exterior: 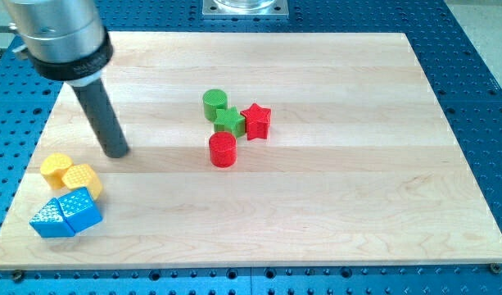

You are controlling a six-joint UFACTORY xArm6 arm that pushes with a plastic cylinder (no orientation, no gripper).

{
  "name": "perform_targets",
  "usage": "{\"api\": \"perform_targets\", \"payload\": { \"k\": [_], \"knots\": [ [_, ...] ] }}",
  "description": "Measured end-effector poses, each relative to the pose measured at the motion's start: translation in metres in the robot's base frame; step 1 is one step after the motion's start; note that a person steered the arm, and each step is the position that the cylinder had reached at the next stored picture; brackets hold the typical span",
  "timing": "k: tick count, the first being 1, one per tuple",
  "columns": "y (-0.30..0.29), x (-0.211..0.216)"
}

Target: Group up the red blocks green blocks

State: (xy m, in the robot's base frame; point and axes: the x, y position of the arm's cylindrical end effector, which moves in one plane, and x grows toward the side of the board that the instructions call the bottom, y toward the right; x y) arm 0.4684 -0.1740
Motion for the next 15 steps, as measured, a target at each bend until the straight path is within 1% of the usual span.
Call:
{"api": "perform_targets", "payload": {
  "k": [2,3,4,5,6,8,9,10,11,12,13,14,15],
  "knots": [
    [0.017,0.01],
    [0.049,0.034],
    [0.076,0.033],
    [0.098,0.017],
    [0.086,0.017],
    [0.153,0.035],
    [0.161,-0.002],
    [0.156,-0.018],
    [0.121,0.009],
    [0.074,-0.043],
    [0.06,-0.081],
    [0.098,-0.099],
    [0.109,-0.102]
  ]
}}
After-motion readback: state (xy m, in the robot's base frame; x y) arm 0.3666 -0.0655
